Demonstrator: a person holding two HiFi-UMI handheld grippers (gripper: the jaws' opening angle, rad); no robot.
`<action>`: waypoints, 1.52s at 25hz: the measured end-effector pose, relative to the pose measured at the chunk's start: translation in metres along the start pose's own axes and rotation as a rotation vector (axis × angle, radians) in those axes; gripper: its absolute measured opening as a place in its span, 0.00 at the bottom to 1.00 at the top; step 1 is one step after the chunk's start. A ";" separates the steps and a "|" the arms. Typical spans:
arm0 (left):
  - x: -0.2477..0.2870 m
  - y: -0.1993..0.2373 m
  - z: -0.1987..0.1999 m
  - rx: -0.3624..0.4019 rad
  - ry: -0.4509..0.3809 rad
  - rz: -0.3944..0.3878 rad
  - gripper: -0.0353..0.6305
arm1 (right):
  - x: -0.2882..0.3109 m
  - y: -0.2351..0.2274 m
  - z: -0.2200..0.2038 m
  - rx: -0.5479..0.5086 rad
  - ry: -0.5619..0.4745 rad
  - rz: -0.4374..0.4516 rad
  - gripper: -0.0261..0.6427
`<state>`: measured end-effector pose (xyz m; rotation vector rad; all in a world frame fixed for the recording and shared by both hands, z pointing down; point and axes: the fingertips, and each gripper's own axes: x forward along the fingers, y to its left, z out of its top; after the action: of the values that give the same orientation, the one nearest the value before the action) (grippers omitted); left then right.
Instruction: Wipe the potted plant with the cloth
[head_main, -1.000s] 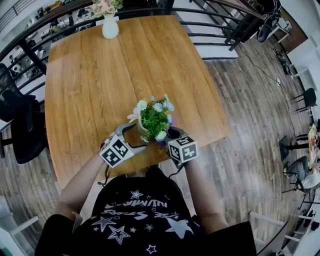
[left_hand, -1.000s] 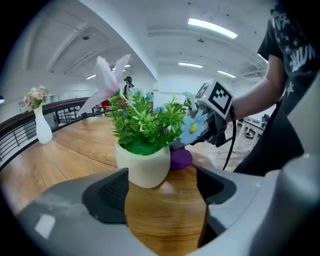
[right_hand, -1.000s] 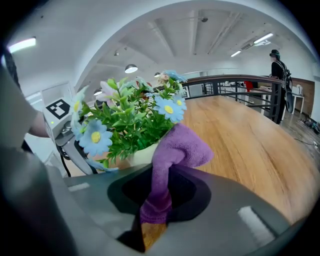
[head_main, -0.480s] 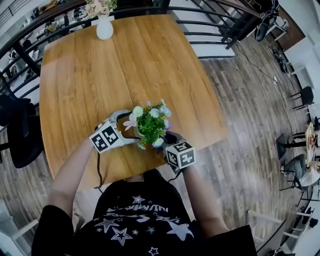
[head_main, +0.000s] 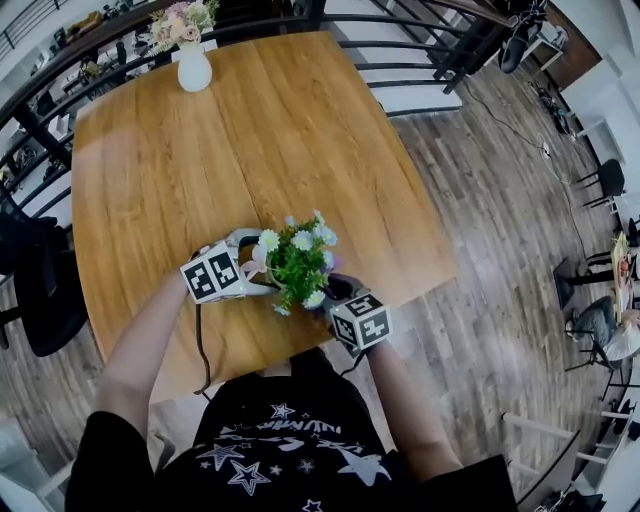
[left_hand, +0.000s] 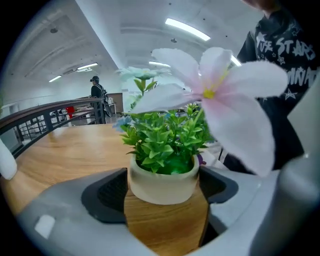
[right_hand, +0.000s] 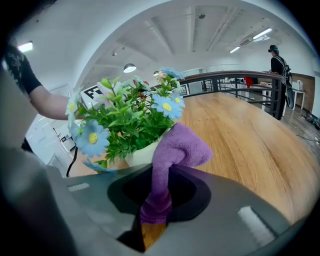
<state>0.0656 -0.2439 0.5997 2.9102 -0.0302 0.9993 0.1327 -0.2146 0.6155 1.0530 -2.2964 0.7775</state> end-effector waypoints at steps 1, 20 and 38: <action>0.000 -0.001 0.002 -0.008 -0.006 -0.005 0.73 | 0.000 -0.001 0.001 0.000 -0.003 -0.003 0.16; 0.000 0.003 -0.002 -0.166 -0.071 0.195 0.72 | 0.002 0.016 -0.012 -0.018 0.020 0.013 0.15; -0.003 -0.004 -0.008 -0.421 -0.090 0.535 0.72 | 0.008 0.057 -0.014 -0.003 0.012 0.032 0.16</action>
<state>0.0580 -0.2393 0.6042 2.5865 -0.9402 0.7817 0.0856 -0.1786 0.6145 1.0104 -2.3083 0.7911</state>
